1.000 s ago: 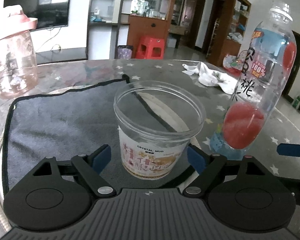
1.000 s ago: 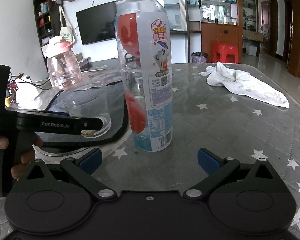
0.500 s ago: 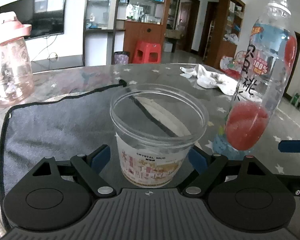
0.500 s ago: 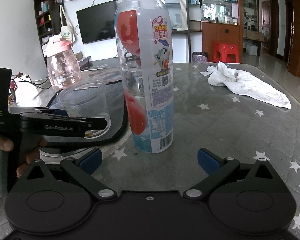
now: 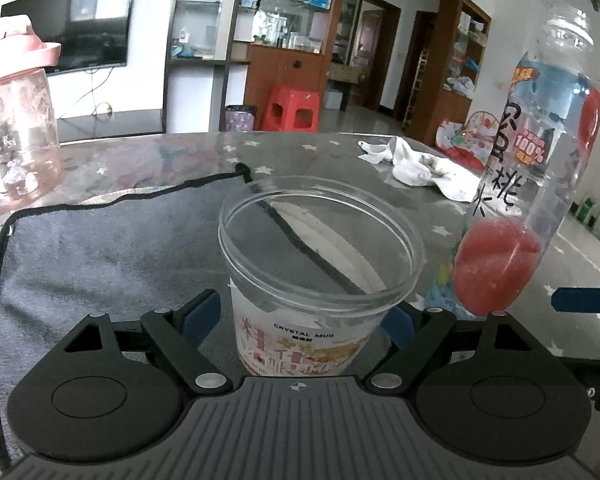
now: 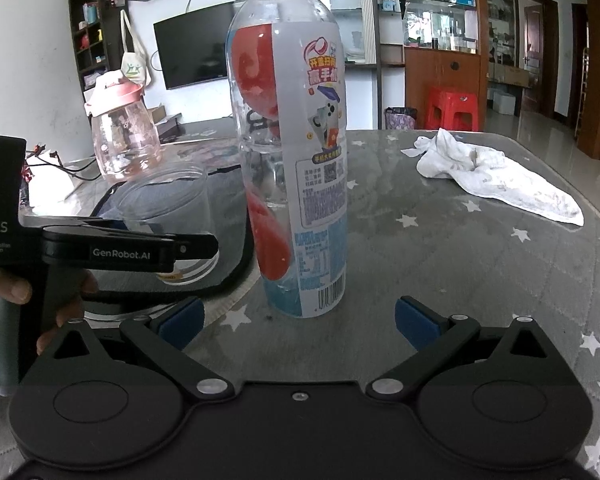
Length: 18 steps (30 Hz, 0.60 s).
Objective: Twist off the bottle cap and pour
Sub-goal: 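Close the left tool around the clear cup while the right tool approaches the water bottle, then close the right tool around the red-labelled water bottle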
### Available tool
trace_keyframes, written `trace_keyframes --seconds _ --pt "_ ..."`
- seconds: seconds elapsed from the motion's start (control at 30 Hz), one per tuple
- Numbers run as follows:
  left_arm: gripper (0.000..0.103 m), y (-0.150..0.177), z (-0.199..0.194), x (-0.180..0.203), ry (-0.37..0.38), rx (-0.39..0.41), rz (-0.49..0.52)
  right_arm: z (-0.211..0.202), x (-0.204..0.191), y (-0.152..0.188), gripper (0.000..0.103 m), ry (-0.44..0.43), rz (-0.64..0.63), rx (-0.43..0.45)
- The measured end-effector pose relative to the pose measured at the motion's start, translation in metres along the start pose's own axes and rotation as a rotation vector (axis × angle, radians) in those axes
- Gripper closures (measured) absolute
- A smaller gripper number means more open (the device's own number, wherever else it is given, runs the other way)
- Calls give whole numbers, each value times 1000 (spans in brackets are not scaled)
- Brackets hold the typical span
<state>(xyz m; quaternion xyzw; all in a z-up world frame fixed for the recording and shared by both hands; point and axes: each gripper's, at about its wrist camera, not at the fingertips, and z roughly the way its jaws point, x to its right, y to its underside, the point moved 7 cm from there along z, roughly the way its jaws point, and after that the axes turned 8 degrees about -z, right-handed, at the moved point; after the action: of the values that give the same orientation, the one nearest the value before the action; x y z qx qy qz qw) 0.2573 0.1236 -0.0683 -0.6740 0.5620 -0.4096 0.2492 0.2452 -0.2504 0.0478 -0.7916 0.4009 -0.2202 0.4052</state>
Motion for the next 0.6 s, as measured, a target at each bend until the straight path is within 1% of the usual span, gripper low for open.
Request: trace_keyframes --seconds 0.3,0.43,0.6 --pt "17 1 6 0 -4 -18 -6 2 0 -1 0 3 -4 2" --pt "20 2 7 0 -12 -27 -7 3 1 -2 0 6 -5 2" --pt "22 3 7 -1 -9 -29 -7 3 2 -3 0 9 -7 3"
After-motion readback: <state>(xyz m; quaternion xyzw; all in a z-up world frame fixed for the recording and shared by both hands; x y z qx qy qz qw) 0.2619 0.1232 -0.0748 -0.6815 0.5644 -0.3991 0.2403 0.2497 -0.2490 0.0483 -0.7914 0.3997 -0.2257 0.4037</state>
